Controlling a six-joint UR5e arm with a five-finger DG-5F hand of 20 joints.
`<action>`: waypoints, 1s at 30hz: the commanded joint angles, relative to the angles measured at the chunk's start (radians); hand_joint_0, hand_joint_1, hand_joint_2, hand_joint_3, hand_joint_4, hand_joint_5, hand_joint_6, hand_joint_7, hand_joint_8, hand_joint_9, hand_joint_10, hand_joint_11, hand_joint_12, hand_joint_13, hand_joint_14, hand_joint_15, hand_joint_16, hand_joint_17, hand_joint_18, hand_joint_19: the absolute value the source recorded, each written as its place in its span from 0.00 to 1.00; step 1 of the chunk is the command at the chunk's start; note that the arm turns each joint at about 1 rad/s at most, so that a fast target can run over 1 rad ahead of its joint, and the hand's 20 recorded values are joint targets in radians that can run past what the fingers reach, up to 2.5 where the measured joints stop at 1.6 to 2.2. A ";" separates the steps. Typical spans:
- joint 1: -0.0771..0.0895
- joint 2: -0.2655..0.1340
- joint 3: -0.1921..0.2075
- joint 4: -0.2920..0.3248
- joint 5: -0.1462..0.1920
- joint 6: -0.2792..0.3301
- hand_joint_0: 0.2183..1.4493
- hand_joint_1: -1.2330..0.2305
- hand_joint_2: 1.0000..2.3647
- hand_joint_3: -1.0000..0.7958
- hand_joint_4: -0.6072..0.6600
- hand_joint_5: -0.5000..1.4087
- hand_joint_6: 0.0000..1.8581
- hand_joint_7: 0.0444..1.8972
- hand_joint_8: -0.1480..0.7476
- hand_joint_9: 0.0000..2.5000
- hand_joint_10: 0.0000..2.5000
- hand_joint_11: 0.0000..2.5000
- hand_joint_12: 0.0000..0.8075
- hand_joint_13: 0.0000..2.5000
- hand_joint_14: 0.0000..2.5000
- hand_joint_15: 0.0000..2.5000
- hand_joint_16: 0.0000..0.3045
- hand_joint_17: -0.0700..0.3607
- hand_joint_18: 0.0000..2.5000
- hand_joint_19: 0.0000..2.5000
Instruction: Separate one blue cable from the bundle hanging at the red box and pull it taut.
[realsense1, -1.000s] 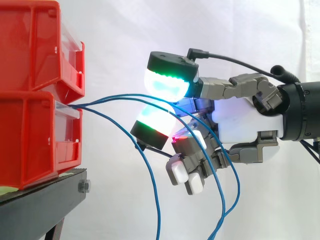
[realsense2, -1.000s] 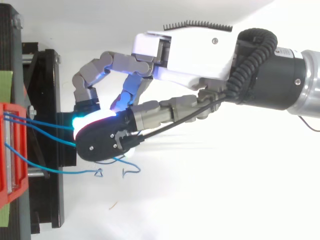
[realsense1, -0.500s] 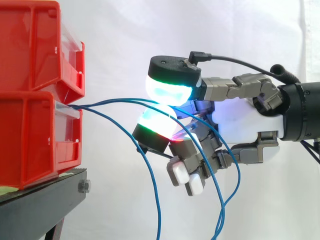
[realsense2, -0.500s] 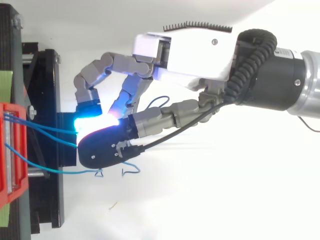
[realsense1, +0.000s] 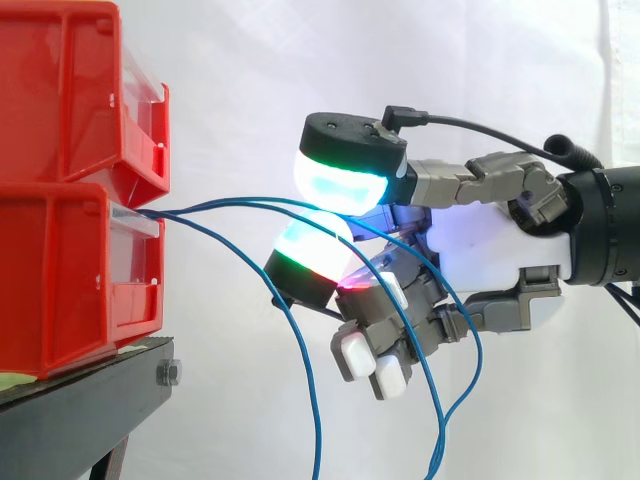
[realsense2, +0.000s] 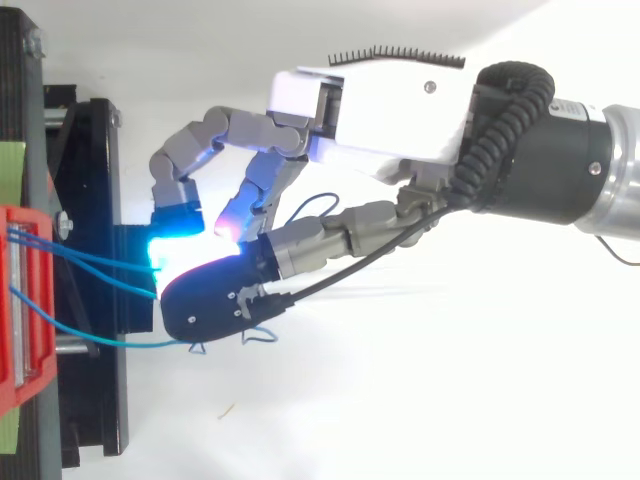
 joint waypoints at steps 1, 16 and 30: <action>0.001 0.004 0.000 -0.002 -0.002 -0.002 0.41 0.29 0.01 0.33 0.42 0.15 0.48 0.55 0.49 0.46 0.01 0.48 0.42 0.41 0.01 0.25 0.12 0.35 0.37 0.23; 0.002 0.021 -0.009 -0.048 0.009 -0.022 0.43 0.28 0.00 0.28 0.39 0.16 0.48 0.52 0.49 0.40 0.09 0.63 0.43 0.47 0.01 0.50 0.11 0.34 0.36 0.23; 0.010 0.027 -0.044 -0.031 0.029 0.004 0.42 0.27 0.01 0.33 0.37 0.16 0.48 0.55 0.49 0.40 0.09 0.63 0.43 0.49 0.01 0.54 0.11 0.34 0.36 0.24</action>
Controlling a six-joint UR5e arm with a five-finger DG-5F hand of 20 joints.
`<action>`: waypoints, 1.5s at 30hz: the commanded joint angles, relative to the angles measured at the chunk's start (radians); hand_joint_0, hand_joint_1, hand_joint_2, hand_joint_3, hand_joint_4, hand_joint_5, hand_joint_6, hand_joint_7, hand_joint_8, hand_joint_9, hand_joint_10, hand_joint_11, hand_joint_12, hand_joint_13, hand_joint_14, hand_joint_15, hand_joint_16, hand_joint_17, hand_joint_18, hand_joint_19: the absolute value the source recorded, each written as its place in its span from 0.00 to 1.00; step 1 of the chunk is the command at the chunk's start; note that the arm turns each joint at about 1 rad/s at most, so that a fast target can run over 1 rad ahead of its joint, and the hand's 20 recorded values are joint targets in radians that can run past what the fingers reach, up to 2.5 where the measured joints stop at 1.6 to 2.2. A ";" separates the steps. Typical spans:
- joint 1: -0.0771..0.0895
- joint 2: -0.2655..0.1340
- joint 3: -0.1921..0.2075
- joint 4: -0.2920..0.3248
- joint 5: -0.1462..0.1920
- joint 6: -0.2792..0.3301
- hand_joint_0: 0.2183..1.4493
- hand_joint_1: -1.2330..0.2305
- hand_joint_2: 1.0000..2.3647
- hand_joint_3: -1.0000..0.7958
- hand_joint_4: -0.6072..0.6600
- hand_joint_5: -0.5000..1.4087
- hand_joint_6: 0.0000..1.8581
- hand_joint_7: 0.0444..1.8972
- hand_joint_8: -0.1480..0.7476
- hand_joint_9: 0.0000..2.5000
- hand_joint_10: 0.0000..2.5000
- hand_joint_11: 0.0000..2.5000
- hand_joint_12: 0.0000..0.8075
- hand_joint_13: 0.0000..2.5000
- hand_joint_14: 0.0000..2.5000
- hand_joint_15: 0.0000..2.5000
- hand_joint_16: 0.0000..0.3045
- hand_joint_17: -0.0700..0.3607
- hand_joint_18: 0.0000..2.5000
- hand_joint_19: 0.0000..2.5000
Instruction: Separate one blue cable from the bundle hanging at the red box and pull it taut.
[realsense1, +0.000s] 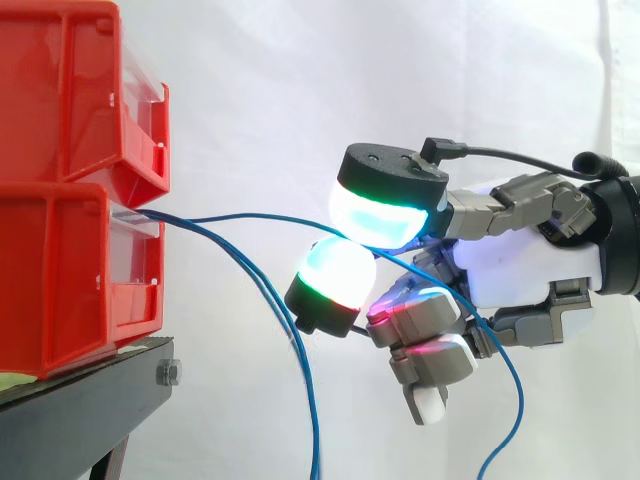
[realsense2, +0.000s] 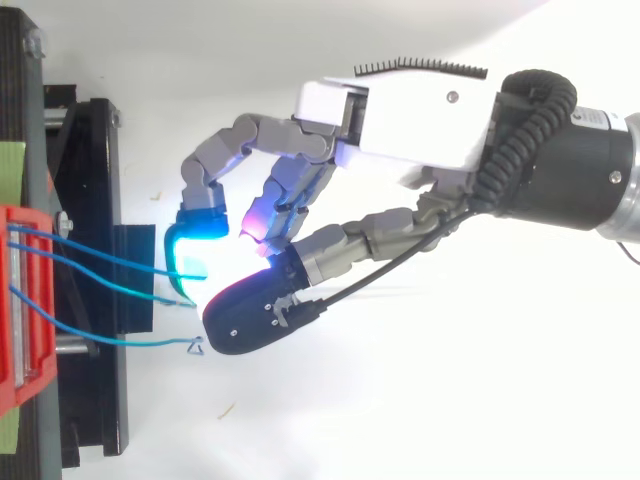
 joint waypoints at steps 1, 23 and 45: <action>0.000 -0.001 -0.001 -0.001 0.001 0.029 0.42 0.27 0.01 0.34 0.37 0.15 0.48 0.56 0.49 0.40 0.09 0.63 0.42 0.49 0.01 0.54 0.11 0.34 0.36 0.24; 0.005 -0.001 -0.002 -0.009 -0.002 0.132 0.44 0.27 0.01 0.33 0.36 0.15 0.48 0.55 0.47 0.41 0.28 0.61 0.42 0.52 0.01 0.57 0.11 0.34 0.37 0.24; 0.005 -0.001 -0.002 -0.013 -0.002 0.158 0.43 0.27 0.01 0.33 0.37 0.16 0.48 0.56 0.46 0.45 0.28 0.60 0.39 0.59 0.00 0.66 0.10 0.33 0.39 0.26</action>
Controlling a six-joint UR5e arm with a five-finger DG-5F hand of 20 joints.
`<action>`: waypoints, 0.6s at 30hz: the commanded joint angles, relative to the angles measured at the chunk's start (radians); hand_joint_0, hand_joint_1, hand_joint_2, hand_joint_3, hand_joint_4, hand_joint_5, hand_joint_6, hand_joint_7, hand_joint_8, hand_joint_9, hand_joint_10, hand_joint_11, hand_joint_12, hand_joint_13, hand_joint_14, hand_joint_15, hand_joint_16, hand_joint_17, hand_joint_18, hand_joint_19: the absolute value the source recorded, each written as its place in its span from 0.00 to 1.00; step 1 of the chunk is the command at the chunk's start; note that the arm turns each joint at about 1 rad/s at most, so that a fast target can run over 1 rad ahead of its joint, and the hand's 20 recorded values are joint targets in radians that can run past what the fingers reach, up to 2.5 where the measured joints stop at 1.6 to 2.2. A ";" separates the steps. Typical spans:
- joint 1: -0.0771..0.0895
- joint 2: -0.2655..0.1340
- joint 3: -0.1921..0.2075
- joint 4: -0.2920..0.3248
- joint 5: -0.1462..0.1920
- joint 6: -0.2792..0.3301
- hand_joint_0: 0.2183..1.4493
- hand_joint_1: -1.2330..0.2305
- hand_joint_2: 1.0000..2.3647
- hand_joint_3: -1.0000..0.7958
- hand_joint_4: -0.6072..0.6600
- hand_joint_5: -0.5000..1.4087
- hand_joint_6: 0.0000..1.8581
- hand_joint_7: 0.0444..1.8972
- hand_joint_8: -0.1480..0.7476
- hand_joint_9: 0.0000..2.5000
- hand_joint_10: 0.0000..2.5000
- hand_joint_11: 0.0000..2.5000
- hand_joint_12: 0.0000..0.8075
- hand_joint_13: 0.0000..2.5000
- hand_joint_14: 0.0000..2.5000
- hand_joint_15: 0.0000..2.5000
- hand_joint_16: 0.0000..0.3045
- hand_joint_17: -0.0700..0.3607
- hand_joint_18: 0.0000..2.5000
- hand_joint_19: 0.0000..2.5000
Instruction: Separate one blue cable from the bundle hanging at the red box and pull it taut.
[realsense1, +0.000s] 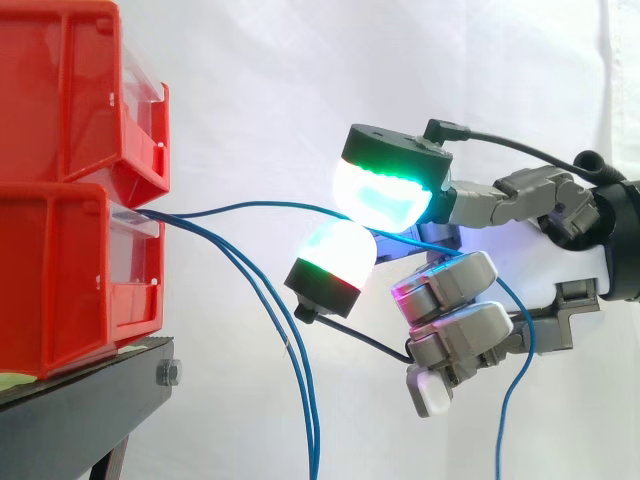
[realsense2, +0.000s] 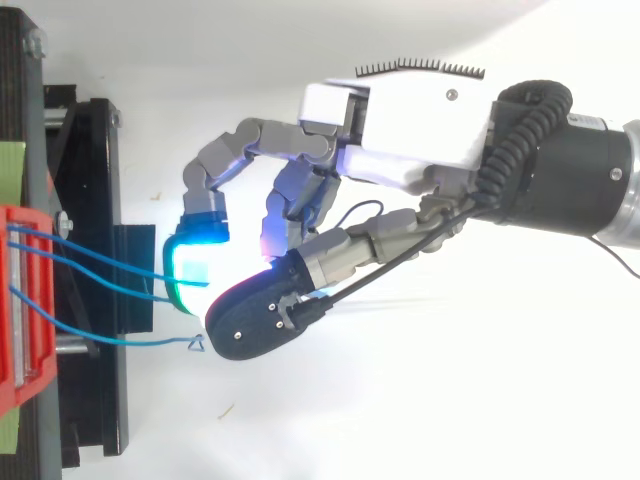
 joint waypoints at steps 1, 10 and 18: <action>0.000 0.000 0.000 -0.001 0.000 0.000 0.43 0.27 0.01 0.33 0.37 0.16 0.48 0.56 0.46 0.45 0.29 0.59 0.39 0.59 0.00 0.67 0.11 0.33 0.39 0.27; -0.001 0.000 0.000 -0.001 0.000 0.000 0.43 0.27 0.01 0.34 0.38 0.16 0.48 0.55 0.46 0.44 0.48 0.58 0.39 0.52 0.48 0.60 0.12 0.35 0.45 0.40; -0.001 0.000 0.000 -0.001 -0.002 0.000 0.43 0.27 0.01 0.34 0.38 0.16 0.48 0.55 0.46 0.41 0.68 0.54 0.39 0.47 0.70 0.59 0.11 0.34 0.50 0.49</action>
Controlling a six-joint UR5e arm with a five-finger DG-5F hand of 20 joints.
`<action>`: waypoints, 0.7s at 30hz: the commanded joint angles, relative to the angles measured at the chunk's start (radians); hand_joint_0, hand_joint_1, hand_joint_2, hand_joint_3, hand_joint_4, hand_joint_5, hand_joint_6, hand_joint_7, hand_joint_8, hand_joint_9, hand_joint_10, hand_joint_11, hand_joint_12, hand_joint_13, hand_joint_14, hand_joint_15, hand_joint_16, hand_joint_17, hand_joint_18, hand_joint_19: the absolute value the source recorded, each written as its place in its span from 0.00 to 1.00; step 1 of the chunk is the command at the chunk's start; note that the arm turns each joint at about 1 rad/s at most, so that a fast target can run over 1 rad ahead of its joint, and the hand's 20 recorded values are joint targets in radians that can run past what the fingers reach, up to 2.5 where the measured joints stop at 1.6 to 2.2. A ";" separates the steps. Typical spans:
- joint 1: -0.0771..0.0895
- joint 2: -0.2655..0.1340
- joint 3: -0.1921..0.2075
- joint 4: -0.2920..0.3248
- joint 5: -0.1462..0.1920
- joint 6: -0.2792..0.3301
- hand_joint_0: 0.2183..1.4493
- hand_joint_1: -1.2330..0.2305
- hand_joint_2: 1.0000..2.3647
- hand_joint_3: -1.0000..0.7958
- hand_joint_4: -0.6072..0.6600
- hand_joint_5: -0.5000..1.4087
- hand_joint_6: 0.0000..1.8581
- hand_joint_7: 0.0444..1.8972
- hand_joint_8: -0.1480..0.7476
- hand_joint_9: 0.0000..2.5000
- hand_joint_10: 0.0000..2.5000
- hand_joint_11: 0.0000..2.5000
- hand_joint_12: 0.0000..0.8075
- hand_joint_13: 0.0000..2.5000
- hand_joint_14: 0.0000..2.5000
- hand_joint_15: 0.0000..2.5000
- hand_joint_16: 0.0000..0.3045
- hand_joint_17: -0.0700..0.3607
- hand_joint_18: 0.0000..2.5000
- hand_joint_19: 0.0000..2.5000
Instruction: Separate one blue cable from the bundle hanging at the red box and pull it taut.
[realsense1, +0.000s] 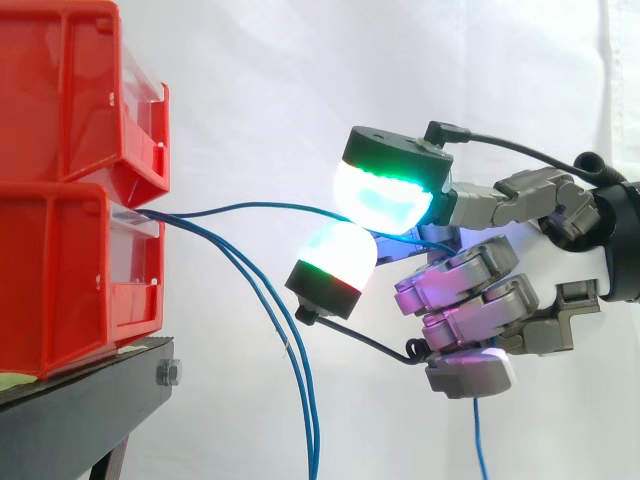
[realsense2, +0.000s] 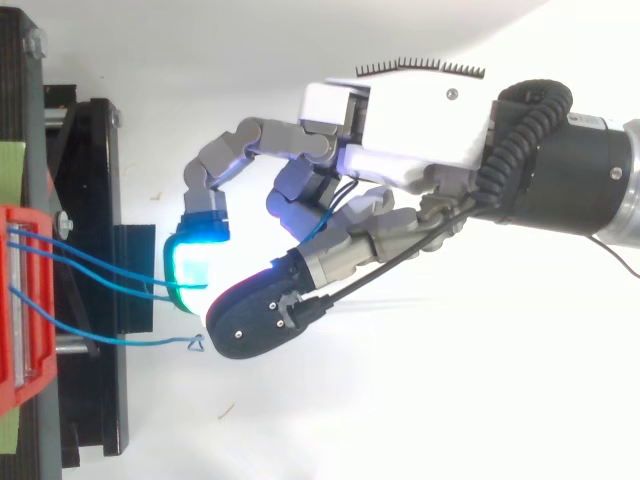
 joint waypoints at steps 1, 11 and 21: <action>0.001 0.000 0.000 0.000 -0.001 -0.002 0.43 0.27 0.01 0.34 0.38 0.16 0.48 0.55 0.46 0.41 0.68 0.55 0.39 0.46 0.73 0.58 0.11 0.34 0.51 0.50; 0.000 0.000 0.000 -0.028 -0.007 -0.006 0.44 0.27 0.01 0.34 0.35 0.16 0.48 0.57 0.46 0.39 0.73 0.54 0.40 0.45 0.77 0.59 0.11 0.34 0.51 0.51; -0.002 0.000 0.000 -0.028 -0.001 -0.014 0.43 0.27 0.01 0.35 0.34 0.16 0.48 0.57 0.46 0.39 0.74 0.54 0.40 0.44 0.78 0.58 0.11 0.34 0.51 0.51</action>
